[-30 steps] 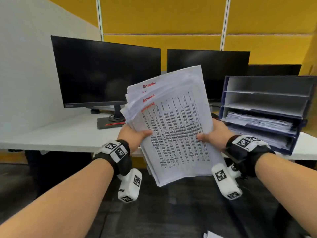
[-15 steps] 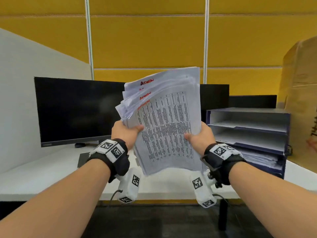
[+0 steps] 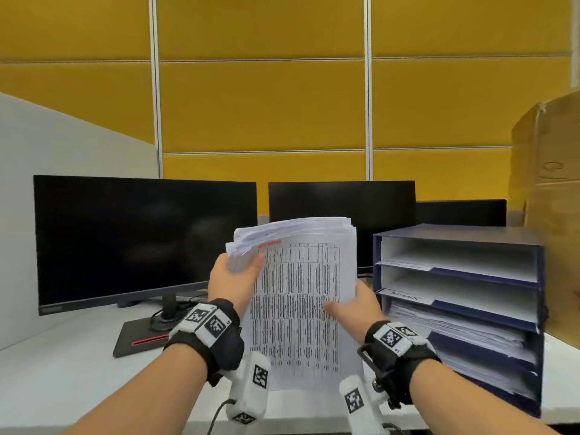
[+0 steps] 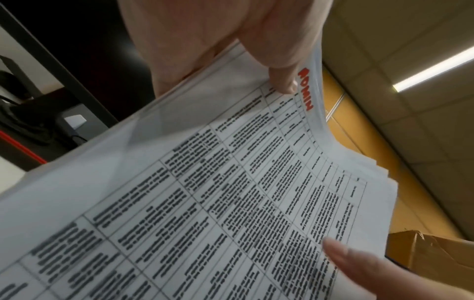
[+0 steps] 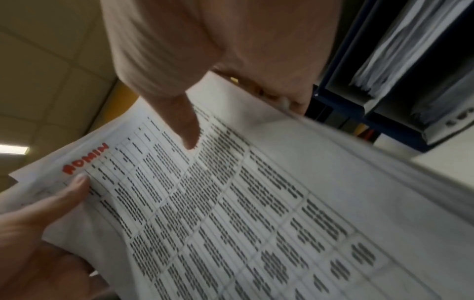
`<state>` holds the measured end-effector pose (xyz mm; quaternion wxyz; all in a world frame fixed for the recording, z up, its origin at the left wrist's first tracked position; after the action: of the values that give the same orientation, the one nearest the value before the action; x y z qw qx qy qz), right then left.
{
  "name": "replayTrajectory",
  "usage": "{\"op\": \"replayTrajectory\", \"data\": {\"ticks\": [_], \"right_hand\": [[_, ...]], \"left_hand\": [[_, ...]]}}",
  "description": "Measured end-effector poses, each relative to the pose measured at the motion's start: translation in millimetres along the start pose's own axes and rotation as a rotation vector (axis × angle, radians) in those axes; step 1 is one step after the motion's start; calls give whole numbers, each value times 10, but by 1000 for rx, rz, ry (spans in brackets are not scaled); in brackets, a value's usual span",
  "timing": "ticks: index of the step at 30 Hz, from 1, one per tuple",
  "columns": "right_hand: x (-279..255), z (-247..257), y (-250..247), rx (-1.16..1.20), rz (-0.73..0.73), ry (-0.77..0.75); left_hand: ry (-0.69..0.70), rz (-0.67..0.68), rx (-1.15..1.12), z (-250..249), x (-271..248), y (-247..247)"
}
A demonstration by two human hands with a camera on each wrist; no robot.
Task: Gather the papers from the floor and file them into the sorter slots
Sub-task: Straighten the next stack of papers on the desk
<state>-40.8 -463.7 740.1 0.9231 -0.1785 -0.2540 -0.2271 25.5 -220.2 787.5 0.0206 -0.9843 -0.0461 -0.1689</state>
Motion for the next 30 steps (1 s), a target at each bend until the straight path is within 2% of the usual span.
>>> {"op": "replayTrajectory", "data": {"ticks": [2, 6, 10, 14, 17, 19, 22, 26, 28, 30], "right_hand": [[52, 51, -28, 36, 30, -20], [224, 389, -154, 52, -34, -138], [219, 635, 100, 33, 25, -248], [282, 690, 73, 76, -38, -235], [327, 771, 14, 79, -56, -220], [329, 811, 27, 45, -51, -210], [353, 911, -32, -92, -103, -276], [365, 1065, 35, -528, 34, -334], [405, 1043, -2, -611, 54, -294], [435, 1033, -52, -579, 38, -265]], "left_hand": [[2, -35, -32, -13, 0, -16], [20, -44, -18, -85, 30, -11], [80, -70, 21, -251, -17, 73], [-7, -102, -44, -304, -4, -70], [-39, -15, -27, -297, -4, -125], [29, 20, 42, -340, -2, -127], [209, -25, 211, -494, 4, -148], [396, 10, 470, -706, -44, -48], [428, 27, 558, -718, -11, -26], [390, 26, 564, -661, 79, -70]]}}
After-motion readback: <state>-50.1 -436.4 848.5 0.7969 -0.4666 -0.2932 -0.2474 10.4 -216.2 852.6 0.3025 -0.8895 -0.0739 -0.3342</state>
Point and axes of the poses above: each hand's wrist, its own x-axis towards the middle knuckle, its own y-axis out of the palm, z = x × y, the point moved 9 cm from there along x, towards the middle knuckle, and after that the axes turned 11 degrees about -y, right-handed, at the moved point
